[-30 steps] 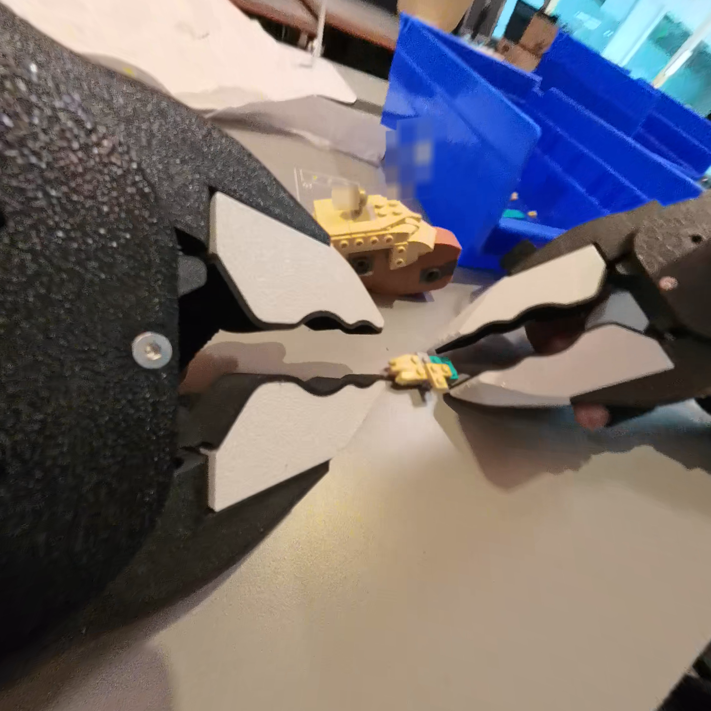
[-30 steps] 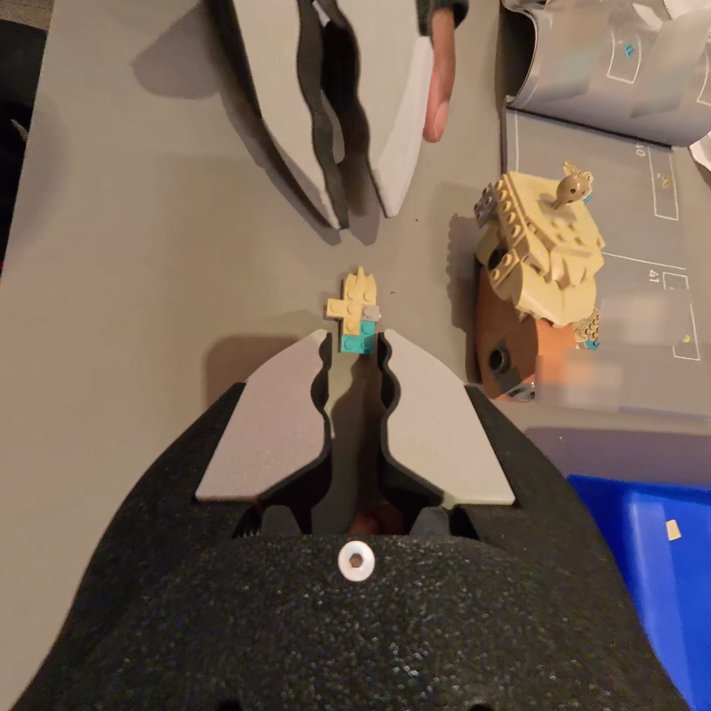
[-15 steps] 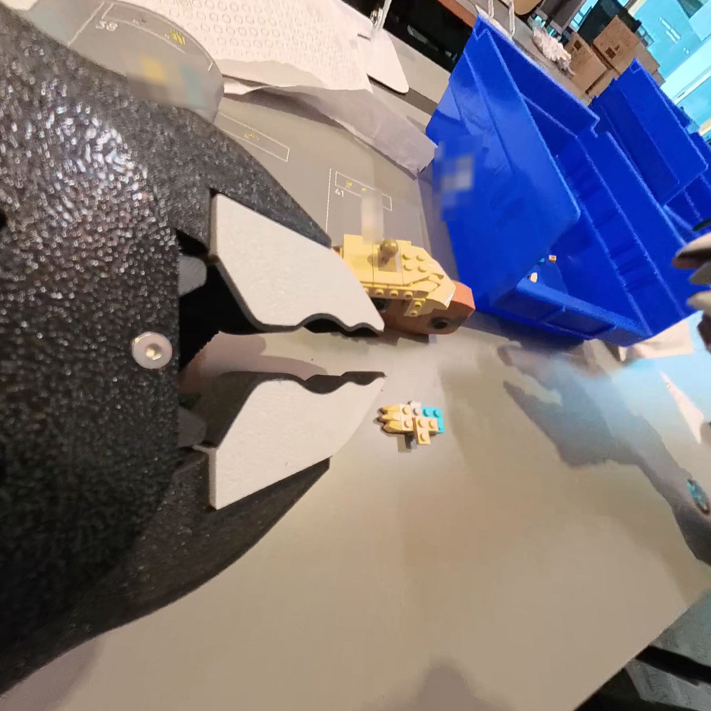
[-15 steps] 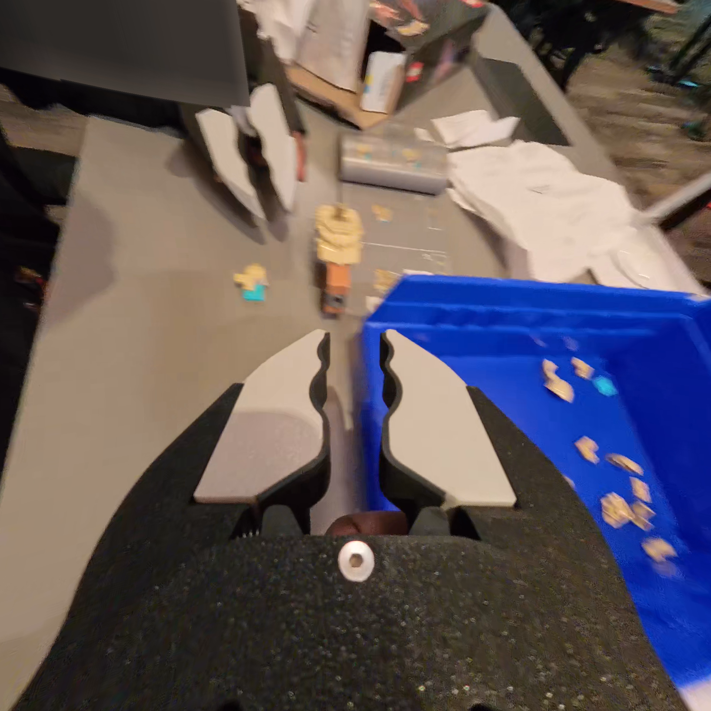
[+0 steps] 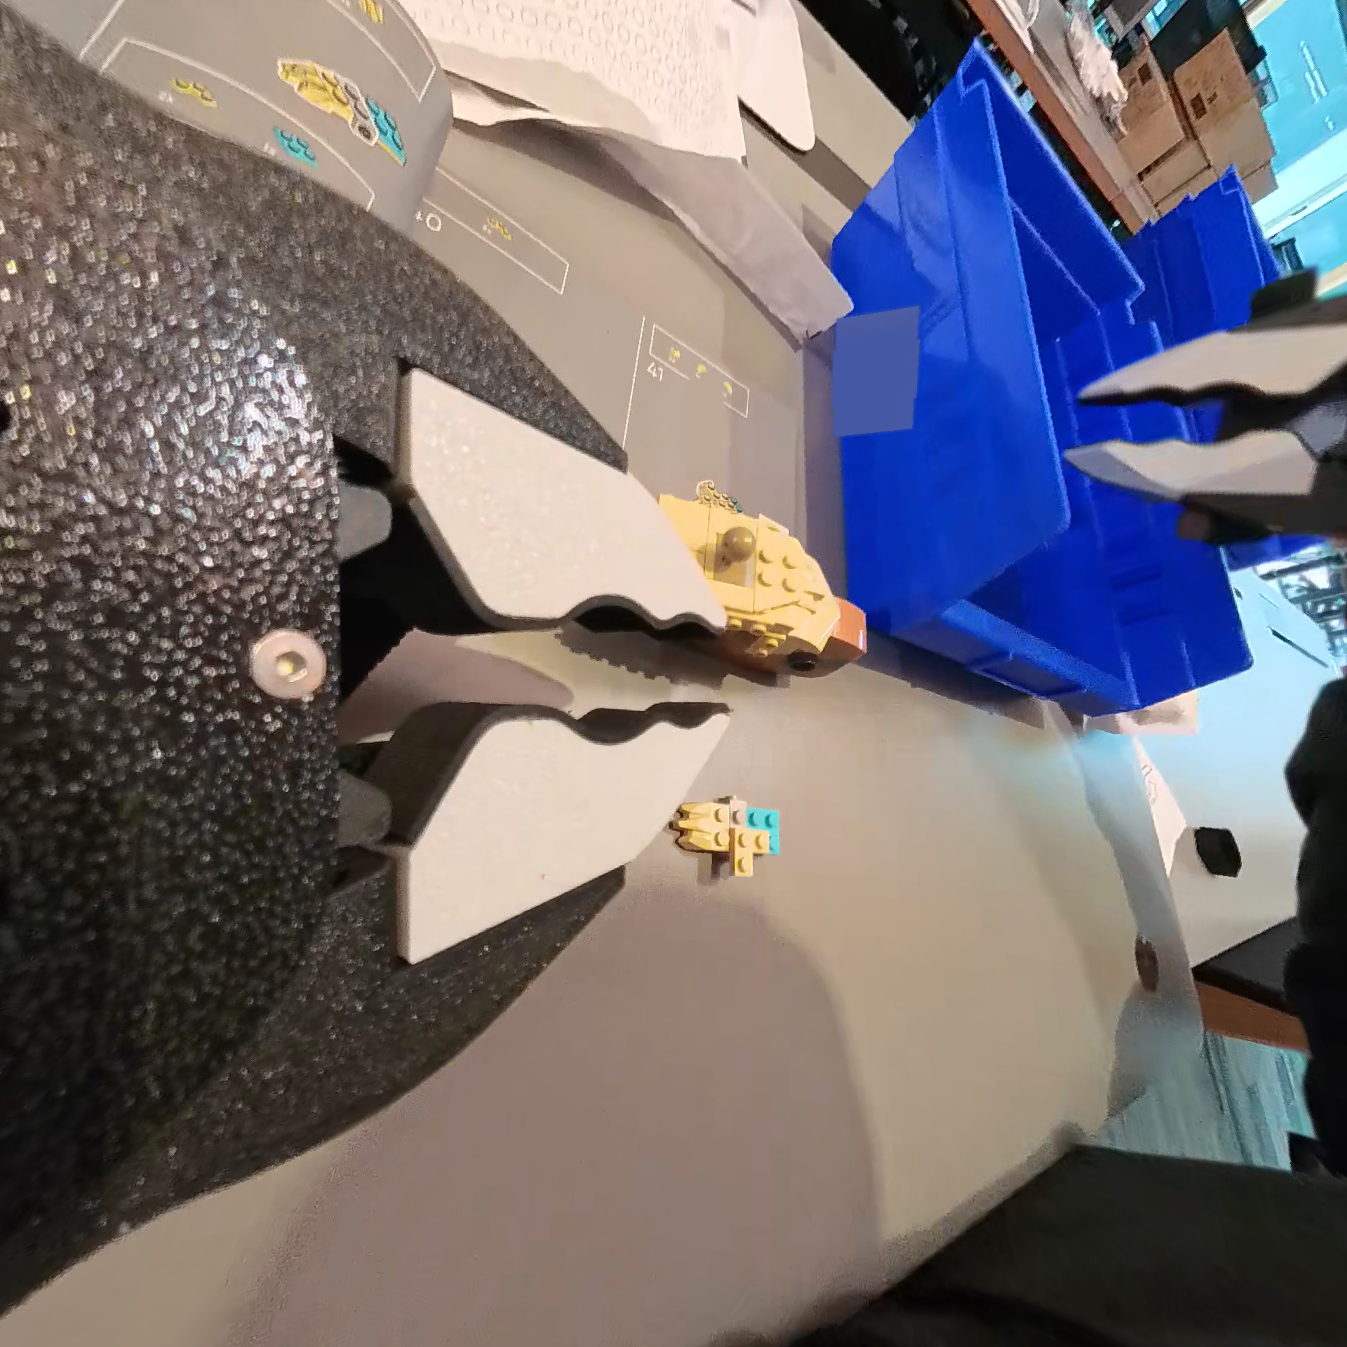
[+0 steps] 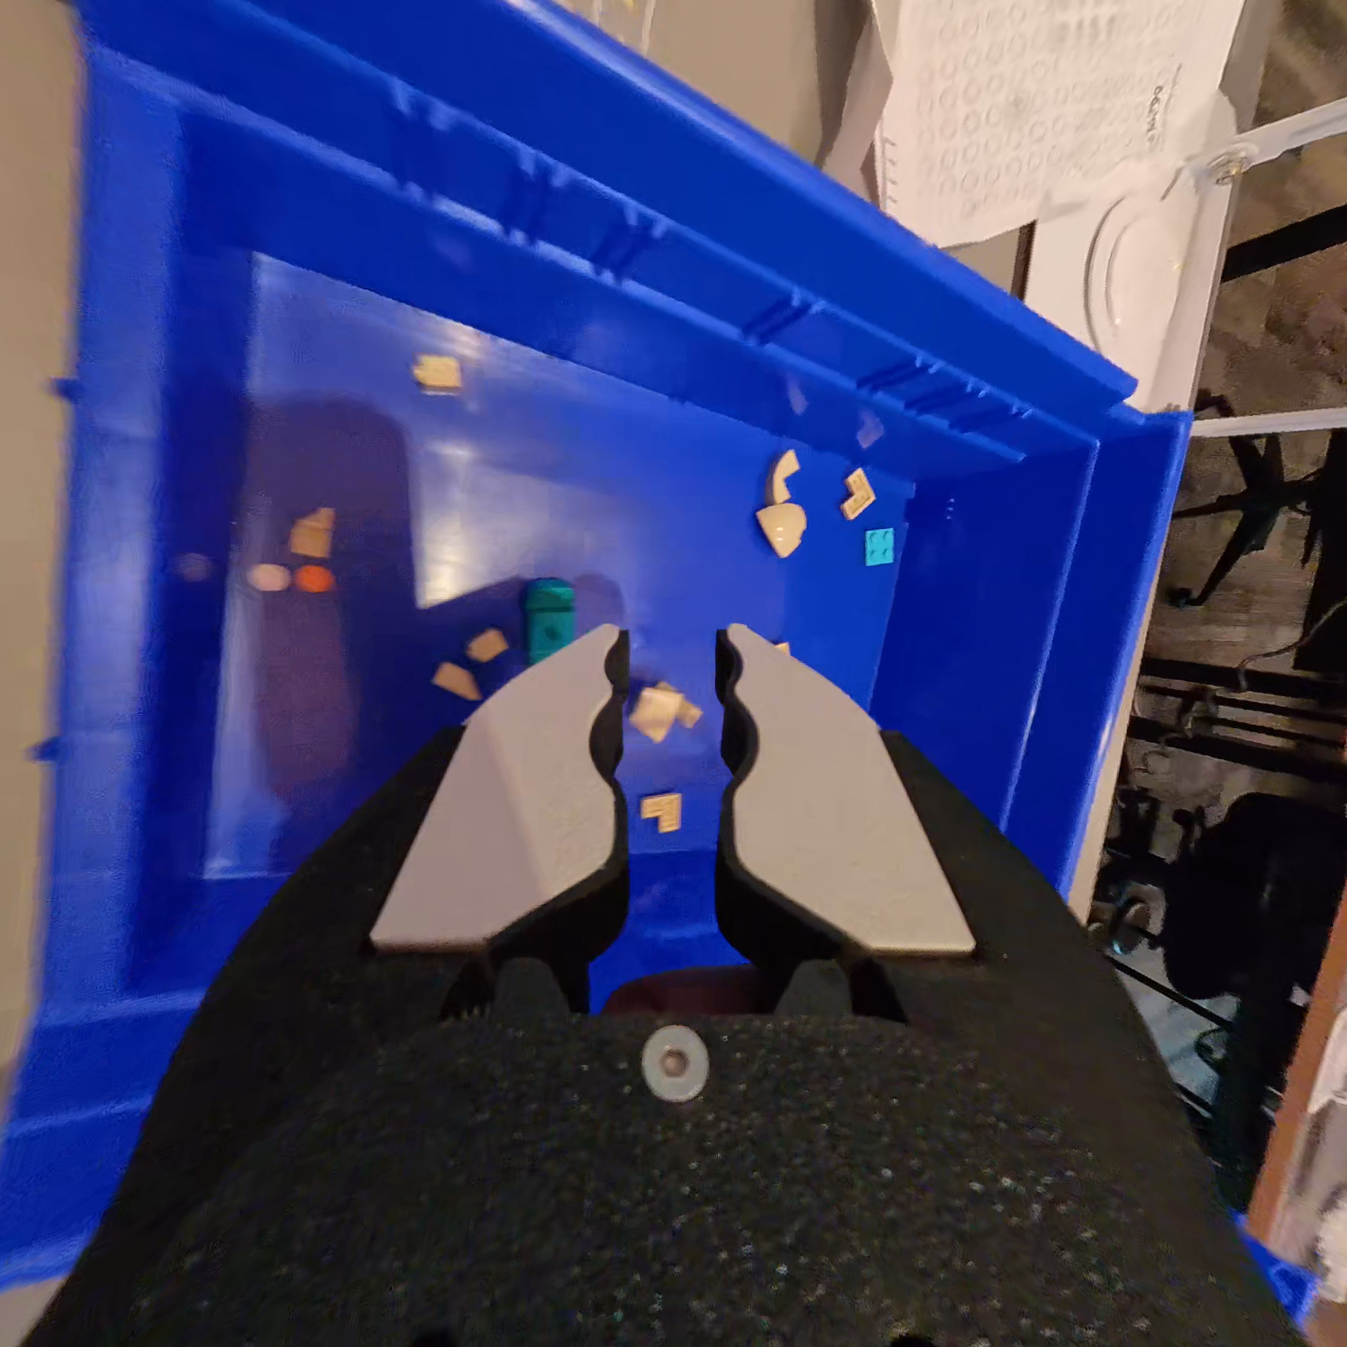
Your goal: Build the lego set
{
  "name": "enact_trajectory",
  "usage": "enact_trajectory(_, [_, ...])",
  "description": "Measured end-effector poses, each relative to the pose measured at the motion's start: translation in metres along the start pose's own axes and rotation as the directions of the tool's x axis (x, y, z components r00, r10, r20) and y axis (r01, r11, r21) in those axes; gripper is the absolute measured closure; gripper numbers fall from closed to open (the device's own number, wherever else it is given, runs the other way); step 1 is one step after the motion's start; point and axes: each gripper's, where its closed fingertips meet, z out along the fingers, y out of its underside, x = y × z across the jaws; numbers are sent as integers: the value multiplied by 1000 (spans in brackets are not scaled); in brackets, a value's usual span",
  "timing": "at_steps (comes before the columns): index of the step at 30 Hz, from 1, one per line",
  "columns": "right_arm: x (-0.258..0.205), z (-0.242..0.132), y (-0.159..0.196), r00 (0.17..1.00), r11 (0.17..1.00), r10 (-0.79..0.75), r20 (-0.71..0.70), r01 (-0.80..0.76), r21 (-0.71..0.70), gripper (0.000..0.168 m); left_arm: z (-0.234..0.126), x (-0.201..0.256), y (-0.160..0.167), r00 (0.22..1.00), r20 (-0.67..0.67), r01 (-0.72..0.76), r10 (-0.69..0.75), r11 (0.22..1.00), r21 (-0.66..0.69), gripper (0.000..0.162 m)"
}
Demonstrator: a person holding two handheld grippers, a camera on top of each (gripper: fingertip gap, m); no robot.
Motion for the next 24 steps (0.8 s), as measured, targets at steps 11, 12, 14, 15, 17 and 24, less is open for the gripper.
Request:
enact_trajectory(11, [46,71,52,983,946,11,185,50,-320,151,-1,3,-2,999,8,-39,39,999,13,147])
enact_trajectory(12, [45,73,53,981,942,17,191,48,-331,151,-1,4,-1,999,7,-46,46,999,10,147])
enact_trajectory(14, [45,77,57,981,935,22,194,49,-352,150,-1,5,-1,999,6,-54,54,999,5,147])
enact_trajectory(15, [45,78,59,980,928,26,196,49,-369,148,-1,5,-1,998,7,-57,57,998,5,147])
enact_trajectory(17, [44,81,65,978,916,42,205,45,-399,145,-1,5,-1,998,8,-58,58,998,9,147])
enact_trajectory(24, [40,84,68,966,907,101,239,9,-421,159,-4,4,-4,998,18,-54,53,998,35,148])
